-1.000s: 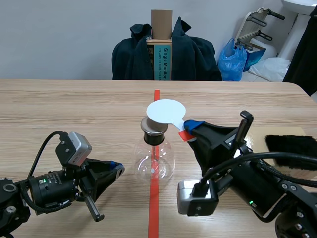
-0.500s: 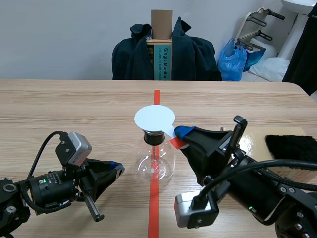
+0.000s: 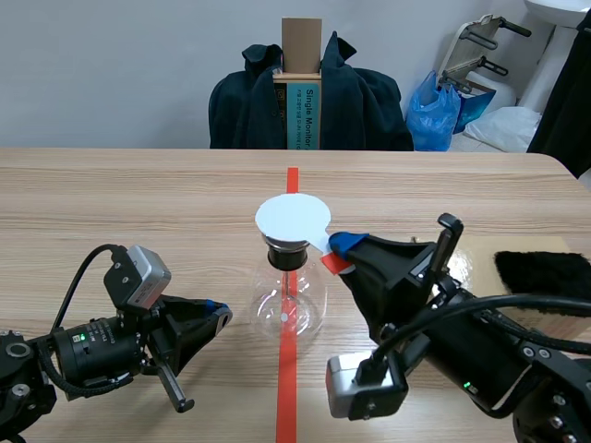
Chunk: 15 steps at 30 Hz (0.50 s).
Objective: Do the electroscope experiment.
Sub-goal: 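Move the plate toward and away from the electroscope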
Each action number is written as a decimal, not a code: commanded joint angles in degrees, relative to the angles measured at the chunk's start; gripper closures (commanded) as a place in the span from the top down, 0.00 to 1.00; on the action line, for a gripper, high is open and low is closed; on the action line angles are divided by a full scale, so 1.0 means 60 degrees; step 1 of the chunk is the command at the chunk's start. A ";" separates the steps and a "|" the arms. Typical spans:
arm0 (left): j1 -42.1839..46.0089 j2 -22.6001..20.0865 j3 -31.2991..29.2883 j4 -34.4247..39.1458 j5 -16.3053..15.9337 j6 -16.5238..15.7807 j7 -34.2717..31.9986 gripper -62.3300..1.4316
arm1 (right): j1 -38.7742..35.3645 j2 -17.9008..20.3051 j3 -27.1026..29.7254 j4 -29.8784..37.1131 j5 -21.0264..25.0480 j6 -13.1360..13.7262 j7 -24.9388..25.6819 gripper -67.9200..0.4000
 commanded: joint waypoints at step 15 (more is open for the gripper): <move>-0.0025 0.0022 -0.0098 0.0189 -0.0095 -0.0051 -0.0168 0.07 | -0.0433 0.0102 0.0029 0.0178 0.0066 -0.0299 -0.3646 0.02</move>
